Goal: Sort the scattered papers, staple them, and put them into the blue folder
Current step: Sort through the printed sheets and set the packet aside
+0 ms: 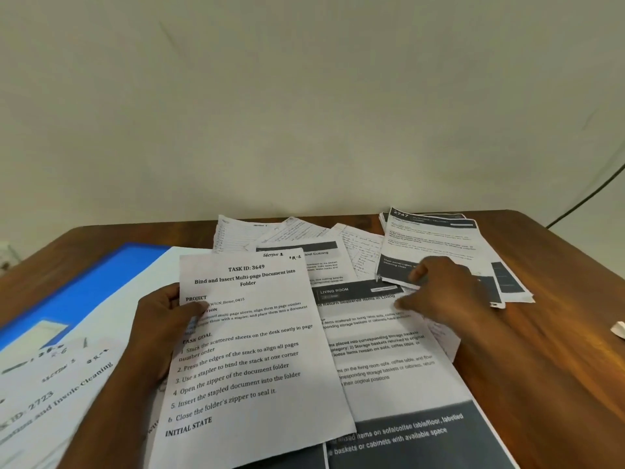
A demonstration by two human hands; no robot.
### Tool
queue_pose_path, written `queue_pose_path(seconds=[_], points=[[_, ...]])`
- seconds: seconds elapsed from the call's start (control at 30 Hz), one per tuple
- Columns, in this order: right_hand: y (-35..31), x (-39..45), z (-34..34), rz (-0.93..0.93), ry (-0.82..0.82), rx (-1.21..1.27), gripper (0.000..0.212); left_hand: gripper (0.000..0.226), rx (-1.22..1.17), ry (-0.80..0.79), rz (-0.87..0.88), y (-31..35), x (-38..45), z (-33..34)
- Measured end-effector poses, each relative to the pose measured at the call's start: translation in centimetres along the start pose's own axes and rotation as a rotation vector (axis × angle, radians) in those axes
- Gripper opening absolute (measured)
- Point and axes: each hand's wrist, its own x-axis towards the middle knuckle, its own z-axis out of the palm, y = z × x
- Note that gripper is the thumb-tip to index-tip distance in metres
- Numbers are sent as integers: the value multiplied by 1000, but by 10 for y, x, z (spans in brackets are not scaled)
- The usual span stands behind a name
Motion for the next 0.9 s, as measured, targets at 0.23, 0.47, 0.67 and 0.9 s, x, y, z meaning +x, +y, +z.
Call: queue_pose_path(seconds=[0.23,0.47,0.67,0.9], points=[[-58,25,31,-88,-69,325,54,29,-35,9,0,-3,1,-1],[-76,40,53,-31,-51,333,58,29,-59,22,-11,-5,4,1],[-72,44,64,5,-1,398,27,29,-71,27,-18,-7,6,1],[-56,42,61,34,-5,527,20,30,-78,27,-30,-6,6,0]])
